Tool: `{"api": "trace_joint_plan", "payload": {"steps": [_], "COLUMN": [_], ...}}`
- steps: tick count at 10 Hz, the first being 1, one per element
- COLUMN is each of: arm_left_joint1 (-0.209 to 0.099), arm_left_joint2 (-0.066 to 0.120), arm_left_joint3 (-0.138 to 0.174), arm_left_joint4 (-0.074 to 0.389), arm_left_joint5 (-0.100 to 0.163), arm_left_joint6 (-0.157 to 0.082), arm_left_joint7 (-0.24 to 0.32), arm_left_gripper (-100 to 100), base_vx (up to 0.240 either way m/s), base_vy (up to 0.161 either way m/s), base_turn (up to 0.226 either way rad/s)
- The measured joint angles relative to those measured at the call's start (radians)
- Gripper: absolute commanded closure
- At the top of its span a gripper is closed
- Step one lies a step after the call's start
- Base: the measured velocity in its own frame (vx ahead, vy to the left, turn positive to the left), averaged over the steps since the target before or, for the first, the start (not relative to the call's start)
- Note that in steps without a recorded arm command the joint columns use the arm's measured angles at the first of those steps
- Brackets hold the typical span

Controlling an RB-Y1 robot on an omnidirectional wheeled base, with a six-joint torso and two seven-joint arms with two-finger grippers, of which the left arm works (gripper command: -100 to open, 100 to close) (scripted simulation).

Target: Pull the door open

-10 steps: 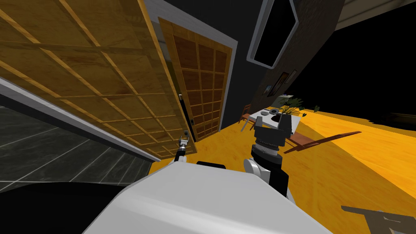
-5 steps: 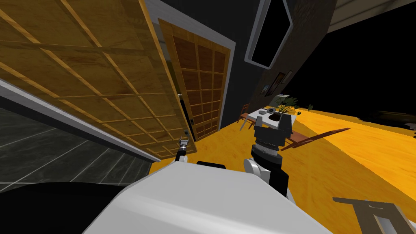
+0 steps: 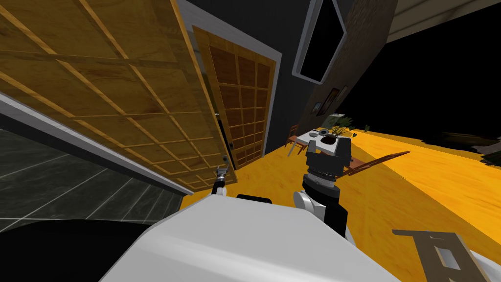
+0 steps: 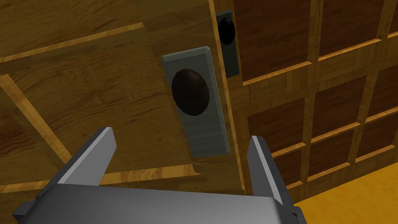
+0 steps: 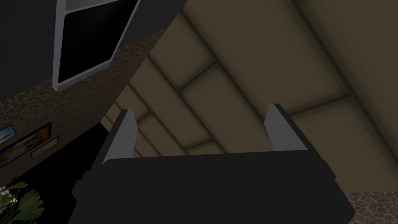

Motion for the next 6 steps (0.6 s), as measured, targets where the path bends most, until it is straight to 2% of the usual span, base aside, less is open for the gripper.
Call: {"api": "trace_joint_plan", "payload": {"steps": [6], "arm_left_joint1": [0.001], "arm_left_joint2": [-0.011], "arm_left_joint3": [-0.024], "arm_left_joint4": [-0.017], "arm_left_joint5": [0.062], "arm_left_joint6": [0.007], "arm_left_joint7": [0.14], "arm_left_gripper": [-100], "base_vx": [-0.067], "base_vy": [0.012], "base_turn": [-0.038]}}
